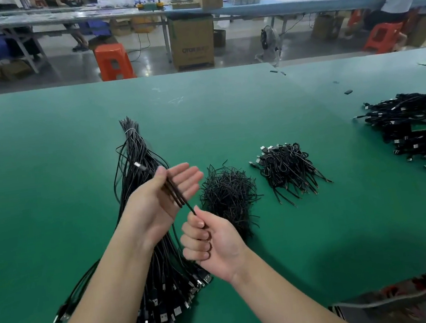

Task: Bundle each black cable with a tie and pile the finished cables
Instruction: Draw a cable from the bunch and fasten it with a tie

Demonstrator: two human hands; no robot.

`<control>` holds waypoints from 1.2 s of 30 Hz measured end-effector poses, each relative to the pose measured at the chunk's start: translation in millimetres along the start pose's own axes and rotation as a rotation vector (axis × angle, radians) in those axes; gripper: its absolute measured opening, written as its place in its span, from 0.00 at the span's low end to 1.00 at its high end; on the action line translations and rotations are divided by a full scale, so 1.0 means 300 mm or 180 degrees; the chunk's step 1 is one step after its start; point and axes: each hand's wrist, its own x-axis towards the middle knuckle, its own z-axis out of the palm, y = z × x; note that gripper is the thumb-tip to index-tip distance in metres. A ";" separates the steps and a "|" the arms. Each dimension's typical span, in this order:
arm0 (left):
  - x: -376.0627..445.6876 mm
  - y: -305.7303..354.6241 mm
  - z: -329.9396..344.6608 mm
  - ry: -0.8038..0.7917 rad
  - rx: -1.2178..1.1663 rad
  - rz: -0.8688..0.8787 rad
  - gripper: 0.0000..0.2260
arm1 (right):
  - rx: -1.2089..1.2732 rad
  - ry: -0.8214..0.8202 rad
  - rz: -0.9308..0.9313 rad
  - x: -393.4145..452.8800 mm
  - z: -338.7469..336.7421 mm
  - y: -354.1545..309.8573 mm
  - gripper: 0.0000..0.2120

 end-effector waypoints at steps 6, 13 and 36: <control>-0.008 0.096 -0.065 -0.0775 -0.0755 -0.0023 0.16 | 0.0569 0.0218 -0.0117 -0.013 -0.049 -0.042 0.18; -0.067 0.136 -0.051 -0.2241 0.3496 -0.1047 0.19 | -0.0088 0.0221 -0.0177 -0.011 -0.026 -0.113 0.16; 0.002 0.016 0.046 -0.0107 0.0541 0.0387 0.14 | -0.3633 0.0708 -0.0553 -0.020 -0.011 -0.149 0.13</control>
